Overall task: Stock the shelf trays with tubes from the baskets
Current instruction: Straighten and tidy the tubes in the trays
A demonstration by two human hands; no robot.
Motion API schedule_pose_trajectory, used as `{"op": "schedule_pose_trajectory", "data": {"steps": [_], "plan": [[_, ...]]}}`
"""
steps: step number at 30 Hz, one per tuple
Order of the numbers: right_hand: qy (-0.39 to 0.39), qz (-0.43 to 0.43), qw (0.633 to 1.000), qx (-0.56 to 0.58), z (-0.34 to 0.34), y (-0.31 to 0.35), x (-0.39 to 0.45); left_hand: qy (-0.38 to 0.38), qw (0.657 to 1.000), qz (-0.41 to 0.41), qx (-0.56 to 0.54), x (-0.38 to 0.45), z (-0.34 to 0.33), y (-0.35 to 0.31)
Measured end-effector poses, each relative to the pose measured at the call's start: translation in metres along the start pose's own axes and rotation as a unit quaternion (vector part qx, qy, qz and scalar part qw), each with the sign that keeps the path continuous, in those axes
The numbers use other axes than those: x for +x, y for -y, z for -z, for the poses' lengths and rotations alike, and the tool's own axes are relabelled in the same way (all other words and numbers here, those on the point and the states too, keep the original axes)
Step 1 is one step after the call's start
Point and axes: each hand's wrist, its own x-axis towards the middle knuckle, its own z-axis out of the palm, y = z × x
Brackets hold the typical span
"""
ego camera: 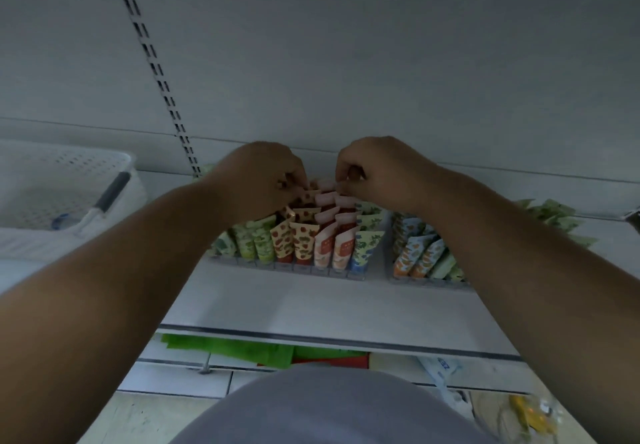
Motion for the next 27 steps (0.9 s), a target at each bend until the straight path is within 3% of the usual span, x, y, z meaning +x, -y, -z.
{"op": "schedule_pose_trajectory", "data": {"steps": [8, 21, 27], "plan": [[0.003, 0.030, 0.999, 0.038, -0.026, 0.074, 0.049, -0.029, 0.999, 0.011, 0.014, -0.055, 0.028, 0.077], [-0.012, -0.102, 0.995, -0.014, -0.059, 0.116, 0.071, 0.033, 0.998, -0.049, -0.007, -0.056, 0.034, 0.112], [0.022, -0.110, 0.994, -0.013, -0.059, 0.126, 0.075, 0.059, 0.997, -0.049, 0.001, -0.052, 0.031, 0.114]]}}
